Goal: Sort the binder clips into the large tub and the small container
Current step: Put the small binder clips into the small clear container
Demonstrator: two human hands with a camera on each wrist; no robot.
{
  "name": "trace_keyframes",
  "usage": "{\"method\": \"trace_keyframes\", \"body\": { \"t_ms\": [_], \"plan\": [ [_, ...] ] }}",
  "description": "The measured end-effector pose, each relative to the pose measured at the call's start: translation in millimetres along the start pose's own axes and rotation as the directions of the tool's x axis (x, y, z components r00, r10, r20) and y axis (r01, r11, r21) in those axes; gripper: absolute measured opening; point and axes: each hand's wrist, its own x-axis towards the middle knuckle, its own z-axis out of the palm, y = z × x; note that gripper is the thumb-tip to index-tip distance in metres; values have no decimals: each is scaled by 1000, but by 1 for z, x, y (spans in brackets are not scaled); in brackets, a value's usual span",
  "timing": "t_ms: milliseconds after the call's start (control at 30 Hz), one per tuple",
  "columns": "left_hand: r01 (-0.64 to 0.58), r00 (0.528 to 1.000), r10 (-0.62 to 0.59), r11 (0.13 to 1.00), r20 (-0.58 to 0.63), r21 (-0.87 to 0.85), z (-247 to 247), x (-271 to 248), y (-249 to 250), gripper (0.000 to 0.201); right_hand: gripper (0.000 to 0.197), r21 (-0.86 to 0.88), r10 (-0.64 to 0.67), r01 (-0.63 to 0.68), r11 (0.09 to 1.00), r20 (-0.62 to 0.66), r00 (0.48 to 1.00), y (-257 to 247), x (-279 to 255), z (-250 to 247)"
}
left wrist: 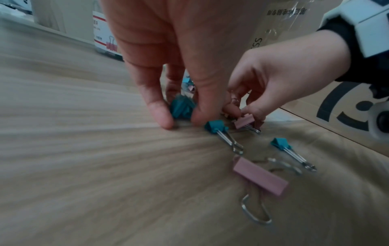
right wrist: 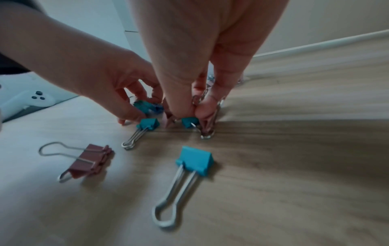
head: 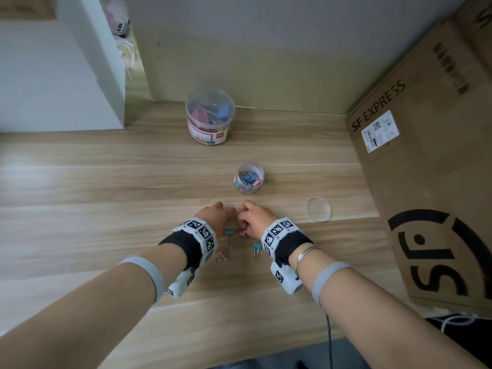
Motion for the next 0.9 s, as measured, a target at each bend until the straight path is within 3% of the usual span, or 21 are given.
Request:
{"method": "trace_keyframes", "body": {
  "t_ms": [133, 333, 533, 800, 900],
  "plan": [
    [-12, 1000, 12, 1000, -24, 6, -3, 2, -2, 28, 9, -52, -51, 50, 997, -16, 999, 2, -3, -4],
    [-23, 1000, 23, 999, 5, -26, -6, 4, -3, 31, 13, -18, -25, 24, 1000, -52, 998, 2, -6, -8],
    [-30, 999, 31, 999, 34, -35, -6, 4, -2, 37, 44, -129, -34, 46, 991, 90, 995, -2, -4, -8],
    [-20, 999, 21, 1000, 35, -23, -7, 5, 1, 39, 37, -117, -48, 61, 991, 112, 993, -1, -2, -10],
    [-20, 999, 21, 999, 40, -27, -7, 5, 0, 39, 29, -66, -60, 63, 996, 60, 996, 1, -4, -13]
  ]
}}
